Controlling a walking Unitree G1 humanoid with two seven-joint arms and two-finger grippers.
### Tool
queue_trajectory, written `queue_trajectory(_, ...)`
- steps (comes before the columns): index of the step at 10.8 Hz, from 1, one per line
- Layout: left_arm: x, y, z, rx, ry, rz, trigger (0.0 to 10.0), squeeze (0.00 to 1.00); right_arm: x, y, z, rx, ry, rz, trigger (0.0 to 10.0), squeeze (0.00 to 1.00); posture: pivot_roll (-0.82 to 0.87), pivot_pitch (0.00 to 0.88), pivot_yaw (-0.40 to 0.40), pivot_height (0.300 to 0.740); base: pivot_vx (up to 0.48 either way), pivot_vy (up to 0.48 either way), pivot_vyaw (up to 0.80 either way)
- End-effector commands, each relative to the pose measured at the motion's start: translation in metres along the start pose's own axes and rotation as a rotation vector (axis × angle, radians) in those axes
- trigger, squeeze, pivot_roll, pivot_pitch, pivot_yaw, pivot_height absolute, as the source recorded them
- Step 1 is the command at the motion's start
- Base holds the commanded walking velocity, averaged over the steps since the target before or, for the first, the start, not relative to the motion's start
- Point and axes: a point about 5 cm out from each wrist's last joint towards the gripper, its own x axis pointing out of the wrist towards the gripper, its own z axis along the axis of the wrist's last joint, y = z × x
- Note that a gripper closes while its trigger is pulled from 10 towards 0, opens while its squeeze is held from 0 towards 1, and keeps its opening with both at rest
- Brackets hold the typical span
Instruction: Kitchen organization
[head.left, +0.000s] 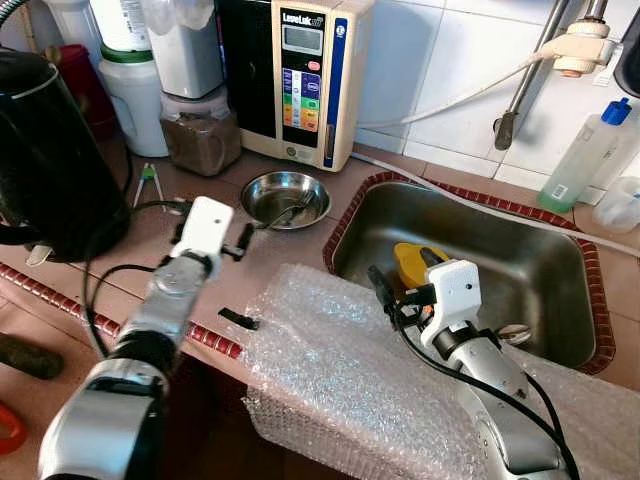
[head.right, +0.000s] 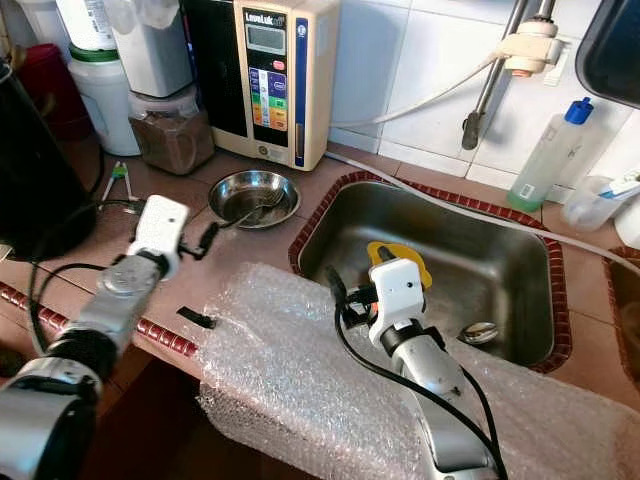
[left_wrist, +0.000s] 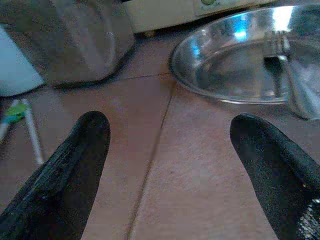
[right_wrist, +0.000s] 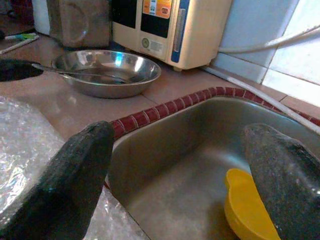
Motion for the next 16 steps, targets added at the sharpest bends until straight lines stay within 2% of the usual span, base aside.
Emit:
queue_trajectory(1,-0.001,0.005,0.004,0.014,-0.030,0.005,10.0,0.00,0.000,-0.002,0.001,-0.007,-0.003,0.000,10.0,1.00,0.04,0.000,-0.022,0.740,0.000,0.000,0.00)
queue_trajectory(3,-0.006,0.014,0.001,0.040,-0.033,0.017,10.0,0.00,-0.002,-0.004,0.000,-0.009,0.003,0.000,10.0,1.00,0.04,0.000,-0.026,0.740,0.000,0.000,0.00)
queue_trajectory(5,-0.010,0.023,0.000,0.021,-0.047,0.045,10.0,0.00,-0.002,-0.005,0.000,-0.011,0.007,0.002,10.0,1.00,0.05,0.000,-0.034,0.740,0.000,0.000,0.00)
queue_trajectory(6,-0.011,0.019,0.012,-0.122,-0.139,0.059,10.0,0.00,-0.002,-0.003,-0.001,-0.010,0.010,0.018,10.0,1.00,0.05,0.000,-0.040,0.740,0.000,0.000,0.00)
queue_trajectory(7,-0.013,0.009,0.026,-0.212,-0.253,0.036,10.0,0.00,-0.005,0.000,-0.003,0.009,0.015,0.046,10.0,1.00,0.05,0.000,-0.043,0.740,0.000,0.000,0.00)
queue_trajectory(8,-0.020,-0.007,0.032,-0.256,-0.334,-0.006,10.0,0.00,-0.016,0.015,0.001,0.050,-0.025,0.177,10.0,0.95,0.05,0.000,-0.042,0.740,0.000,0.000,0.00)
queue_trajectory(9,-0.022,-0.012,0.031,-0.261,-0.344,-0.018,10.0,0.00,-0.021,0.017,0.000,0.046,-0.022,0.191,10.0,0.73,0.05,0.000,-0.042,0.740,0.000,0.000,0.00)
queue_trajectory(11,-0.030,-0.022,0.027,-0.281,-0.356,-0.035,10.0,0.00,-0.042,0.015,-0.004,0.114,0.005,0.220,10.0,0.70,0.04,0.000,-0.046,0.740,0.000,0.000,0.00)
queue_trajectory(13,-0.041,-0.027,0.032,-0.332,-0.422,-0.090,10.0,0.00,-0.059,0.022,-0.008,0.207,0.062,0.334,10.0,0.67,0.04,0.000,-0.049,0.740,0.000,0.000,0.00)
queue_trajectory(16,-0.050,-0.045,0.021,-0.319,-0.403,-0.154,10.0,0.00,-0.064,0.038,-0.008,0.276,0.098,0.431,10.0,0.62,0.04,0.000,-0.051,0.740,0.000,0.000,0.00)
